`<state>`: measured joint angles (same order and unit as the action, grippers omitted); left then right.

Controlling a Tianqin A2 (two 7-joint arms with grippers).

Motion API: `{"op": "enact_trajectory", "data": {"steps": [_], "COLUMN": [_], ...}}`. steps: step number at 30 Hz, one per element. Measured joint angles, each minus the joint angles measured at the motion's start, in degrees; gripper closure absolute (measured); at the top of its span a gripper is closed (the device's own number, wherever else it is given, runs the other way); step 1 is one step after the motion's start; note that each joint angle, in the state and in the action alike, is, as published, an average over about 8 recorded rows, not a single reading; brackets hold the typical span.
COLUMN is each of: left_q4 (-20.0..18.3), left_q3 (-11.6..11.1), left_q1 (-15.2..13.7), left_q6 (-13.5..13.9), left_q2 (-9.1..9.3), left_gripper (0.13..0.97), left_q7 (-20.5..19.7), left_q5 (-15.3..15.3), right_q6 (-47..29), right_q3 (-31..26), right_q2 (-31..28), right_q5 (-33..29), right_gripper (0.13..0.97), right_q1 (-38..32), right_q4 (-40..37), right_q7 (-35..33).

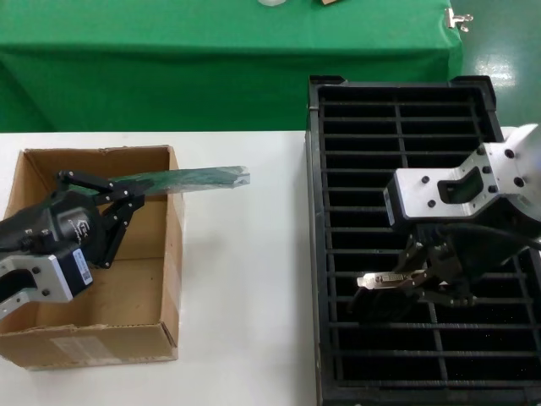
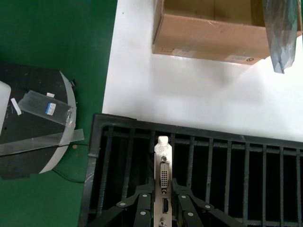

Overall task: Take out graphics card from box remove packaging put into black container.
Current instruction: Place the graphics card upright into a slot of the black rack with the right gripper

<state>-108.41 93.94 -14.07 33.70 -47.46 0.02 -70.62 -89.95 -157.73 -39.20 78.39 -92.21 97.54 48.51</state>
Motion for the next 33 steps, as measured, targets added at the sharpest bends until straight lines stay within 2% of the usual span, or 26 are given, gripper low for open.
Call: {"op": "enact_trajectory", "data": {"steps": [14, 33], "left_q4": [0.0, 0.0], "left_q3": [0.0, 0.0], "left_q1": [0.0, 0.0], "left_q6": [0.0, 0.0], "left_q2": [0.00, 0.00], "left_gripper": [0.958, 0.958], "left_q7": [0.0, 0.0], "left_q5": [0.0, 0.0], "right_q6": [0.0, 0.0], "right_q3": [0.0, 0.0], "right_q2": [-1.1, 1.2], "right_q5": [-0.8, -3.8], "right_gripper": [0.905, 0.905], "right_q1": [1.3, 2.5], "right_q4": [0.3, -3.7], "right_q7": [0.5, -1.8]}}
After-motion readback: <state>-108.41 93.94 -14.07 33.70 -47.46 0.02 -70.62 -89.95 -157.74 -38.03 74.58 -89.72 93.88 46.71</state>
